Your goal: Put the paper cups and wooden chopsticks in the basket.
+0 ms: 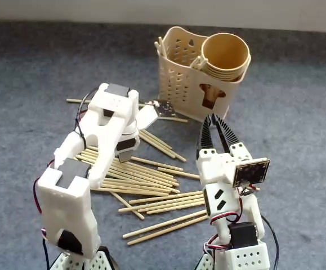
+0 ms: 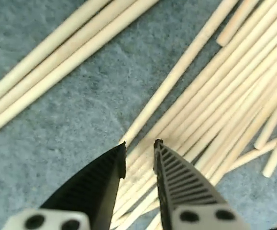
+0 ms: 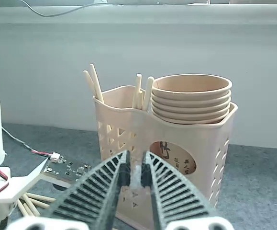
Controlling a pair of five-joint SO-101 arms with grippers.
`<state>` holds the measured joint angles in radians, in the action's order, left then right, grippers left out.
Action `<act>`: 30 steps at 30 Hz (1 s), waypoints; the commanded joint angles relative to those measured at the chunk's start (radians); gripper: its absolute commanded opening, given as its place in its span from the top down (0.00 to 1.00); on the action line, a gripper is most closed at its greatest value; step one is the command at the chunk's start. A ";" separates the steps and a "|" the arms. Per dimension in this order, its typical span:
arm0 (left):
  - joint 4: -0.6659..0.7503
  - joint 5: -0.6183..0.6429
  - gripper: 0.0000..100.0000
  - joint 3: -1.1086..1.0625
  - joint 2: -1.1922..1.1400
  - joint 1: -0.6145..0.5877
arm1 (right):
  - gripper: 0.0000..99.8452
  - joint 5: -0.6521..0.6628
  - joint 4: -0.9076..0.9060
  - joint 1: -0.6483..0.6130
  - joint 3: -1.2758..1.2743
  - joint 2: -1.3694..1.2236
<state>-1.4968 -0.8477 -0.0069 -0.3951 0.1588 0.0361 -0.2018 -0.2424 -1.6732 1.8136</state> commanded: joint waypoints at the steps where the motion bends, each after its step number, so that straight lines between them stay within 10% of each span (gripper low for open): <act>1: 0.084 -0.002 0.87 -0.007 0.007 -0.013 | 0.95 0.009 0.004 0.007 -0.090 0.013; 18: 0.166 0.089 0.99 0.076 -0.136 -0.030 | 0.95 0.009 0.004 0.008 -0.090 0.013; 30: -0.068 0.087 1.00 0.074 0.107 -0.035 | 0.95 0.009 0.004 0.008 -0.090 0.013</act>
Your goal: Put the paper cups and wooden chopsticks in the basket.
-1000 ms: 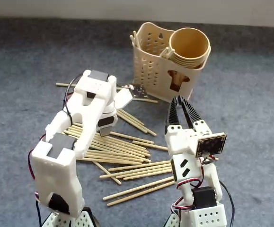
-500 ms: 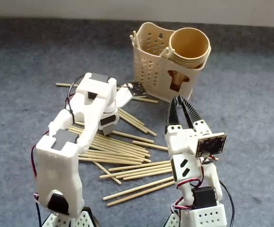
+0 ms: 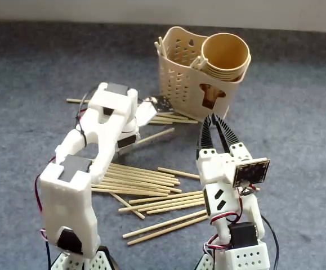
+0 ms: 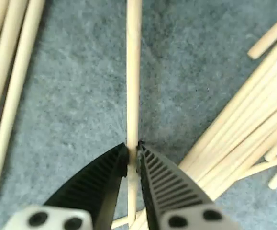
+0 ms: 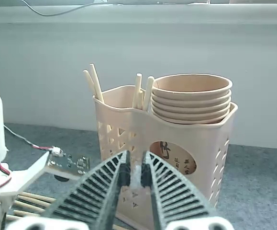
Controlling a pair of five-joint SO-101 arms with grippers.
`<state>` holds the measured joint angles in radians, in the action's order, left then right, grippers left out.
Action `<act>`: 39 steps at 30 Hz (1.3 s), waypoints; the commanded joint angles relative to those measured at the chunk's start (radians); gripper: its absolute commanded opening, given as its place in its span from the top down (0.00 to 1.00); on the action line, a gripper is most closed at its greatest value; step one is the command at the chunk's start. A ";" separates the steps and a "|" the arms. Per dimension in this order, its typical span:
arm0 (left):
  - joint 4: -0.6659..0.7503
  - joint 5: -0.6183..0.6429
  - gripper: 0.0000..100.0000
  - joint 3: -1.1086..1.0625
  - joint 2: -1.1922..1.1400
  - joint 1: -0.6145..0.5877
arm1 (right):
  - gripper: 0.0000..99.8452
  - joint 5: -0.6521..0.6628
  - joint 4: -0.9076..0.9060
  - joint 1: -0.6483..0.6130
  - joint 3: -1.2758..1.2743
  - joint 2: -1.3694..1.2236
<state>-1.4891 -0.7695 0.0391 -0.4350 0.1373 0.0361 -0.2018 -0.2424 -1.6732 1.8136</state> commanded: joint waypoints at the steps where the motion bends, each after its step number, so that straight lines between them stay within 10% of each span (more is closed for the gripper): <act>1: -0.094 0.009 1.00 0.028 0.173 -0.013 | 0.95 0.009 0.004 0.008 -0.090 0.013; 16: -0.138 0.101 1.00 0.039 0.493 -0.010 | 0.95 0.008 0.004 0.010 -0.090 0.013; 39: 0.671 0.934 1.00 0.033 0.743 0.065 | 0.95 0.008 0.004 0.010 -0.088 0.013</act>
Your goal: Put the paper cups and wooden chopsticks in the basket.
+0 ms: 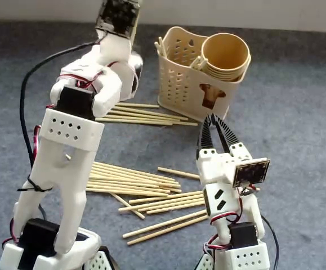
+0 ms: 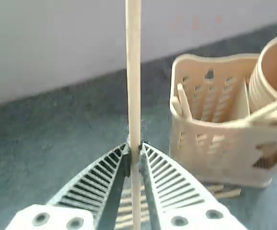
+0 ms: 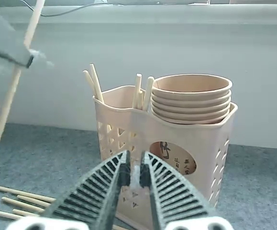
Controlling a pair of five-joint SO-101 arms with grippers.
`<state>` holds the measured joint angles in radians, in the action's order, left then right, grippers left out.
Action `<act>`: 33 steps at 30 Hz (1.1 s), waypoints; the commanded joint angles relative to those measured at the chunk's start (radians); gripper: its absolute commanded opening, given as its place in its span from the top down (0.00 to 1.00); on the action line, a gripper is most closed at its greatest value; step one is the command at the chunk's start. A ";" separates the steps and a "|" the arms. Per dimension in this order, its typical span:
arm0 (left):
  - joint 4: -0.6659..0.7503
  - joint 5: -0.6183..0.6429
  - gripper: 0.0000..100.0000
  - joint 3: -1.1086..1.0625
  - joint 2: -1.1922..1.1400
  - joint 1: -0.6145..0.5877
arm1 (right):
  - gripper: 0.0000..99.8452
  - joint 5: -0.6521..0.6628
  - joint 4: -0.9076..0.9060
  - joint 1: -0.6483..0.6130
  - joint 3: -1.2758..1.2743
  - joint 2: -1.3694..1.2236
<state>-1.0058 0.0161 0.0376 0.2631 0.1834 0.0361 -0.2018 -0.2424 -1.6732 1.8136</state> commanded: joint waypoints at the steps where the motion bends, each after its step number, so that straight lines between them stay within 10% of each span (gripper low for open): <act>1: 0.226 0.184 1.00 0.039 0.045 0.021 | 0.95 0.008 0.004 0.010 -0.088 0.013; 13: 0.651 0.278 1.00 0.001 -0.070 0.156 | 0.95 0.008 0.004 0.010 -0.088 0.013; 33: 0.661 0.282 0.98 -0.038 -0.194 0.159 | 0.95 0.008 0.004 0.010 -0.088 0.013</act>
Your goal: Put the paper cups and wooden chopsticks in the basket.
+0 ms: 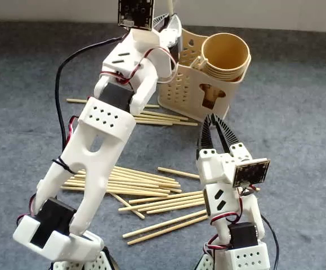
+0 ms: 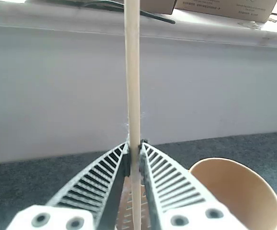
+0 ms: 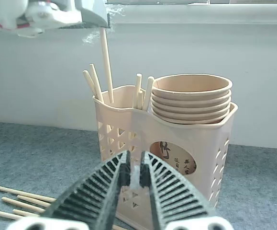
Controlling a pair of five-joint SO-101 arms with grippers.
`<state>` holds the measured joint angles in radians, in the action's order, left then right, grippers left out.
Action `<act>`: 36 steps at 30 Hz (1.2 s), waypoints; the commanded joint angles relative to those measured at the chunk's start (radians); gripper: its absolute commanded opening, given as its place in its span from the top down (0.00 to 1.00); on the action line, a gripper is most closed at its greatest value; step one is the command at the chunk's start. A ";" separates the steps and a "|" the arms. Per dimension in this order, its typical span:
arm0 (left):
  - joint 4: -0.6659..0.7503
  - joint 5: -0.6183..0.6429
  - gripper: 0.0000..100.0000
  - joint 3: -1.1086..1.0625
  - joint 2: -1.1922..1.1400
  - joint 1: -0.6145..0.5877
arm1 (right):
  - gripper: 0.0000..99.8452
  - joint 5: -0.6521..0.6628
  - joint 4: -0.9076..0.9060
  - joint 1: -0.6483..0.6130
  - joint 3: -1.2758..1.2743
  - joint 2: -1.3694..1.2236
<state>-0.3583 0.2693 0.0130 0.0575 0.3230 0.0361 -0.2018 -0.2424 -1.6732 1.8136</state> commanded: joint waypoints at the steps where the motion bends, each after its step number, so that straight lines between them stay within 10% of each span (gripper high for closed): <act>1: 0.014 0.029 0.96 -0.021 0.012 0.019 | 0.95 0.008 0.004 0.010 -0.090 0.013; 11: -0.015 0.025 0.89 -0.073 0.021 0.013 | 0.95 0.008 0.004 0.010 -0.090 0.013; 28: -0.773 0.009 0.84 0.338 0.024 -0.058 | 0.95 0.008 0.004 0.010 -0.090 0.013; 36: -1.086 -0.253 0.84 0.479 0.024 -0.074 | 0.95 0.008 0.004 0.010 -0.090 0.013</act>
<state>-1.3218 0.1097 0.3997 0.0575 0.2616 0.0361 -0.2018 -0.2424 -1.6732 1.8136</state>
